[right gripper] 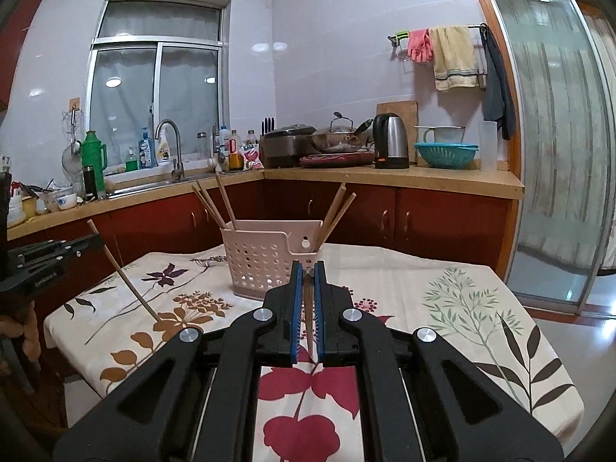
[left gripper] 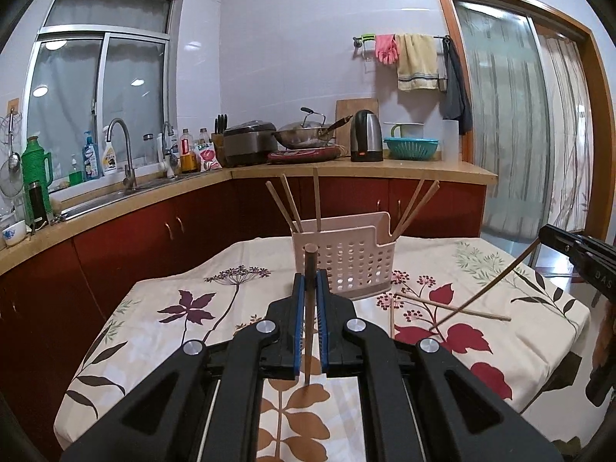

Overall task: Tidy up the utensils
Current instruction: 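Lift both held chopsticks upright and carry them over the caddy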

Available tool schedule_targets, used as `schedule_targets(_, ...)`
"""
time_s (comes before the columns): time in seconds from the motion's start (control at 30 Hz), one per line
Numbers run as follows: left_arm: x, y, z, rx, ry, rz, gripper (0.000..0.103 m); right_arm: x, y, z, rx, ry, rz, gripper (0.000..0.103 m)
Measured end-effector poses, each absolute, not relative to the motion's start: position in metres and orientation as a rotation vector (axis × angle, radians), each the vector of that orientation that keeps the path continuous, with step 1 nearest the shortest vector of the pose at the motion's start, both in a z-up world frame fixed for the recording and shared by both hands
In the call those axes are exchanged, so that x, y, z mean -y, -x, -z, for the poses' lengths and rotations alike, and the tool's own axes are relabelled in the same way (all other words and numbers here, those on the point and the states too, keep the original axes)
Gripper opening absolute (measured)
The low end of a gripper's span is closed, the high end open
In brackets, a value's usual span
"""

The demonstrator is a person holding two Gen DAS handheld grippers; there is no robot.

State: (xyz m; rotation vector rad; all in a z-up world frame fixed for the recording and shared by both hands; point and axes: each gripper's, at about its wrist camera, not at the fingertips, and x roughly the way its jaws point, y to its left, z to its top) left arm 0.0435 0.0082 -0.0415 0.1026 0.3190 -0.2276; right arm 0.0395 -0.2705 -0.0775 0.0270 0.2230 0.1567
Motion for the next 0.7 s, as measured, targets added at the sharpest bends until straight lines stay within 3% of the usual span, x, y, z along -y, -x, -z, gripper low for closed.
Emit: schedule_targets(0.7, -0.008, -0.08, 0.013, -0.25, -0.041, 0.283, 0.007, 0.264, -0.082, 0.05, -0.182, 0.004, -0.18, 0.006)
